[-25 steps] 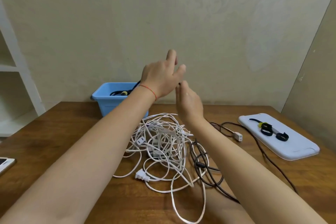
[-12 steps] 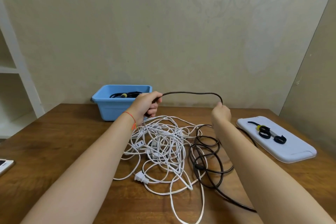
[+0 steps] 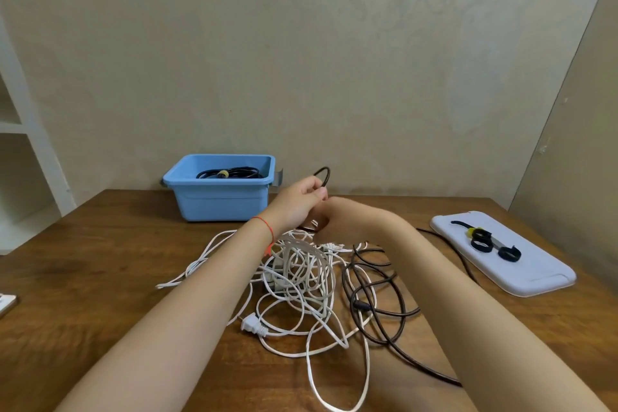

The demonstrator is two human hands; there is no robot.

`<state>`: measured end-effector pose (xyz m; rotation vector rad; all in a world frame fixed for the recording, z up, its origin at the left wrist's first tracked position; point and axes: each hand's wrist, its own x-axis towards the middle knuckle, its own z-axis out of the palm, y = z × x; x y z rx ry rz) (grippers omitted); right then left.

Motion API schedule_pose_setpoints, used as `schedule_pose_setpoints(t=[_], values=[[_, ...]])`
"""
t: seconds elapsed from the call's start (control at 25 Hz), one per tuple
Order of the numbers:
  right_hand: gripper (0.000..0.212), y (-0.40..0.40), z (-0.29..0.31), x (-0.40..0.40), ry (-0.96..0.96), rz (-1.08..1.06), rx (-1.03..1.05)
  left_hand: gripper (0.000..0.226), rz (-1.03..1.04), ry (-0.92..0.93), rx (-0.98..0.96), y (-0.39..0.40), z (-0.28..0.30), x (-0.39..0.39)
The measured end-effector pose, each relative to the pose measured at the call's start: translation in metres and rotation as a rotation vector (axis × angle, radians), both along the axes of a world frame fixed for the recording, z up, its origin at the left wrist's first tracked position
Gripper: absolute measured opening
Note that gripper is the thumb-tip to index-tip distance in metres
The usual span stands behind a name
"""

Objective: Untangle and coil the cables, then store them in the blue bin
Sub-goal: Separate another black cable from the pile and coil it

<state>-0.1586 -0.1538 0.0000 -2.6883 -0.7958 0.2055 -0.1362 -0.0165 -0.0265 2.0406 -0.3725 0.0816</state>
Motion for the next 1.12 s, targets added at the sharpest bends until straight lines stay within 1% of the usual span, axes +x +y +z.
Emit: schedule_pose_setpoints(t=[0.04,0.12,0.16,0.2,0.24,0.28,0.32,0.4,0.44,0.48,0.52,0.56,0.6,0.64,0.68,0.72,0.8,0.84,0.92,0.96,1.04,1.12], values=[[0.025,-0.007,0.006,-0.003,0.023,-0.023,0.058,0.023,-0.005,0.042,-0.013,0.004,-0.001,-0.001],[0.015,-0.019,0.013,-0.001,0.014,-0.122,0.228,0.023,-0.047,0.171,-0.038,0.014,0.0,-0.006],[0.017,-0.026,0.014,0.002,-0.027,-0.177,0.305,0.026,-0.088,0.244,-0.061,0.018,0.001,-0.007],[0.025,-0.034,0.015,0.005,-0.062,-0.226,0.358,0.032,-0.135,0.307,-0.111,0.023,0.002,-0.009],[0.03,-0.044,0.015,0.008,-0.06,-0.253,0.409,0.039,-0.172,0.355,-0.189,0.028,0.003,-0.01],[0.031,-0.055,0.013,0.011,-0.031,-0.256,0.472,0.046,-0.199,0.392,-0.3,0.033,0.003,-0.009],[0.028,-0.066,0.012,0.014,0.006,-0.249,0.546,0.05,-0.223,0.421,-0.455,0.038,0.003,-0.009],[0.019,-0.083,0.003,0.02,0.023,-0.286,0.71,0.051,-0.262,0.483,-0.901,0.047,0.0,-0.006],[0.015,-0.09,-0.003,0.024,0.011,-0.318,0.79,0.048,-0.273,0.52,-1.129,0.051,-0.001,-0.004],[0.013,-0.096,-0.01,0.028,0.008,-0.346,0.87,0.042,-0.279,0.557,-1.309,0.053,-0.004,-0.001],[0.012,-0.099,-0.017,0.03,0.019,-0.371,0.953,0.035,-0.291,0.585,-1.423,0.053,-0.006,0.001],[0.013,-0.101,-0.023,0.032,0.04,-0.402,1.039,0.029,-0.314,0.601,-1.478,0.05,-0.01,0.002],[0.015,-0.101,-0.029,0.035,0.056,-0.447,1.117,0.025,-0.342,0.603,-1.489,0.044,-0.014,0.004],[0.016,-0.099,-0.033,0.038,0.044,-0.509,1.154,0.021,-0.361,0.595,-1.477,0.037,-0.018,0.005],[0.016,-0.096,-0.037,0.042,-0.008,-0.574,1.121,0.022,-0.363,0.58,-1.458,0.029,-0.021,0.006],[0.015,-0.093,-0.039,0.048,-0.09,-0.628,1.019,0.025,-0.356,0.563,-1.446,0.021,-0.024,0.008],[0.017,-0.086,-0.043,0.06,-0.237,-0.648,0.694,0.028,-0.354,0.531,-1.448,0.008,-0.028,0.013],[0.018,-0.081,-0.045,0.065,-0.274,-0.631,0.517,0.027,-0.358,0.517,-1.444,0.004,-0.029,0.016],[0.017,-0.07,-0.049,0.068,-0.283,-0.582,0.232,0.023,-0.354,0.496,-1.405,-0.003,-0.03,0.02],[0.018,-0.063,-0.05,0.068,-0.276,-0.554,0.135,0.023,-0.345,0.485,-1.375,-0.005,-0.03,0.021],[0.018,-0.049,-0.052,0.068,-0.226,-0.476,0.047,0.024,-0.324,0.448,-1.299,-0.008,-0.028,0.022],[0.02,-0.038,-0.054,0.068,-0.117,-0.381,0.026,0.027,-0.292,0.41,-1.21,-0.008,-0.023,0.022]])
